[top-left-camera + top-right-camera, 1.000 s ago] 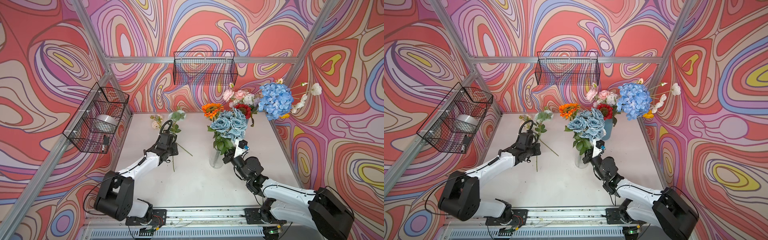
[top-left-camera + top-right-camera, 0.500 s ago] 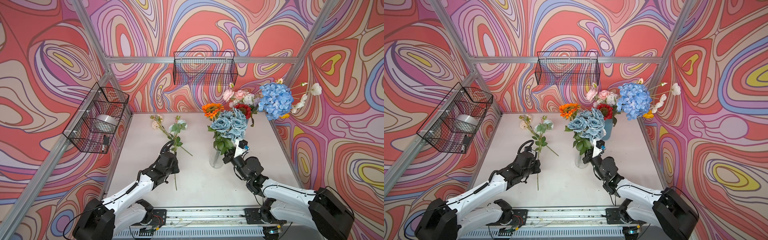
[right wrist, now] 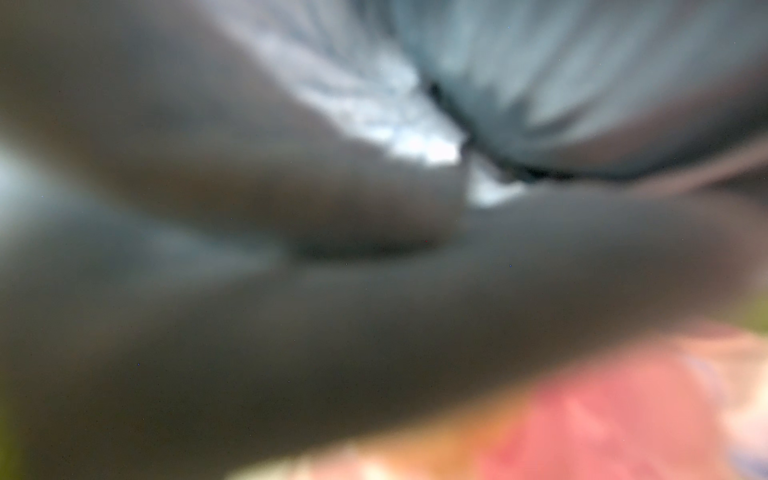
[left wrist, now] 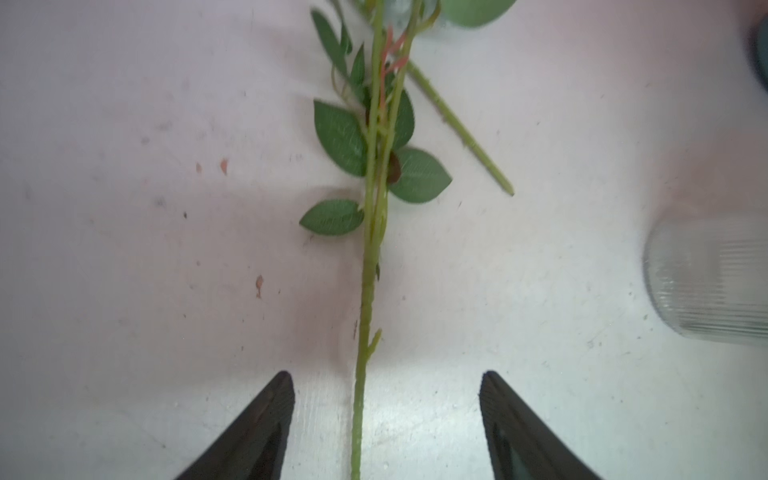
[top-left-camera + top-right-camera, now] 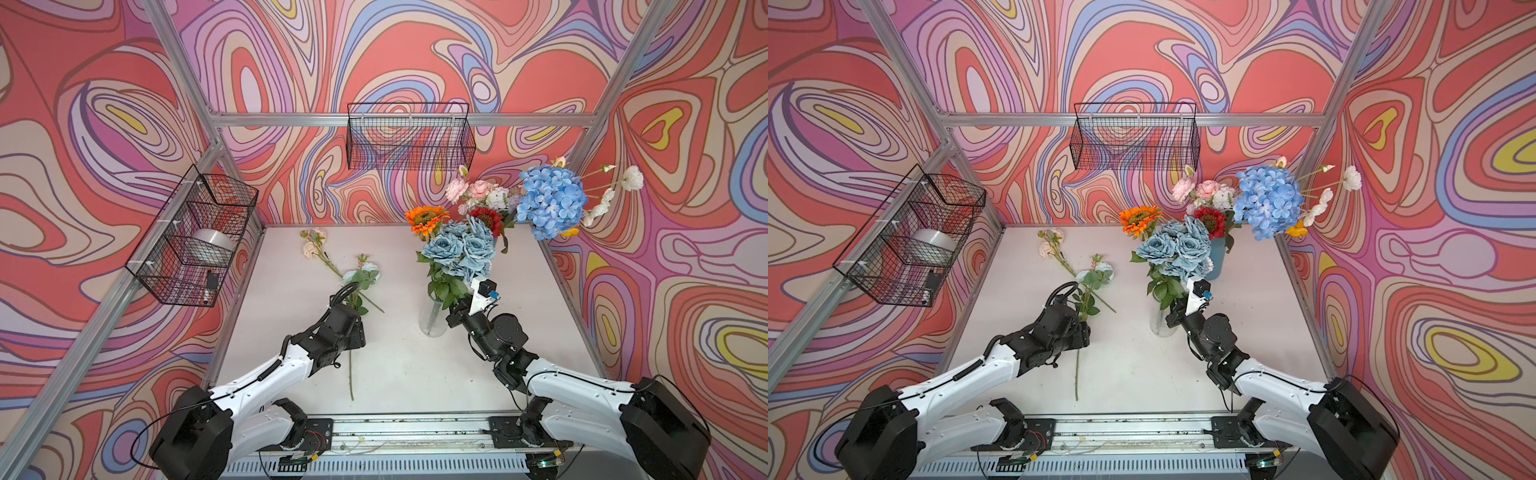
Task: Arrange the flowers into the vase
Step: 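Move the left gripper to the pale rose stems on the table, then close the left gripper on the pale rose stems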
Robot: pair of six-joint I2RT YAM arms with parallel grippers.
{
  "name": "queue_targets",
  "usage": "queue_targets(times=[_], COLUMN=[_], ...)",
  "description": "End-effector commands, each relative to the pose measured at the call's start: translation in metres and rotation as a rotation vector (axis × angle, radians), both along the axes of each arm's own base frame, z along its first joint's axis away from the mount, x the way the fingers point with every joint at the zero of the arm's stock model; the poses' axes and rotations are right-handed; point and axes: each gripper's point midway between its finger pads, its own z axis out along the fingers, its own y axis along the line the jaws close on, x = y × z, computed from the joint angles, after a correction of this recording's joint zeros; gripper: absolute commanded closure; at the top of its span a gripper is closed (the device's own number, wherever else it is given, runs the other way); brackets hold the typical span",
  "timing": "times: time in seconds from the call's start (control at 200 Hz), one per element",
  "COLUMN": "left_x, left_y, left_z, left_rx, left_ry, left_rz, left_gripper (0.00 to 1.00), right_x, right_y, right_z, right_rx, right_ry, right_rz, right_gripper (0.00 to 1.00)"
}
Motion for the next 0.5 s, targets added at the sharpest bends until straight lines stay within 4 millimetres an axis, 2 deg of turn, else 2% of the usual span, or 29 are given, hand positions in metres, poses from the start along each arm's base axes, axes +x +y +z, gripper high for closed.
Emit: queue_targets(times=[0.0,0.1,0.346,0.496], left_x=[0.010,0.017,0.026,0.028], left_y=[0.018,0.021,0.011,0.004], left_z=[0.013,0.011,-0.018,-0.035], left_rx=[0.145,0.158,0.111,0.107], left_ry=[-0.019,0.031,0.179,0.228], left_rz=[-0.009,-0.027,-0.082,-0.100], left_gripper=[0.24,0.30,0.44,0.45], right_x=[-0.002,-0.003,-0.002,-0.002], right_y=[-0.004,-0.004,-0.003,-0.002], right_z=[0.005,0.005,0.008,0.007], right_rx=[0.024,0.025,0.022,0.019], right_ry=[-0.009,-0.011,-0.016,-0.014], right_rz=[-0.009,-0.010,-0.004,-0.004], right_gripper=[1.00,1.00,1.00,1.00])
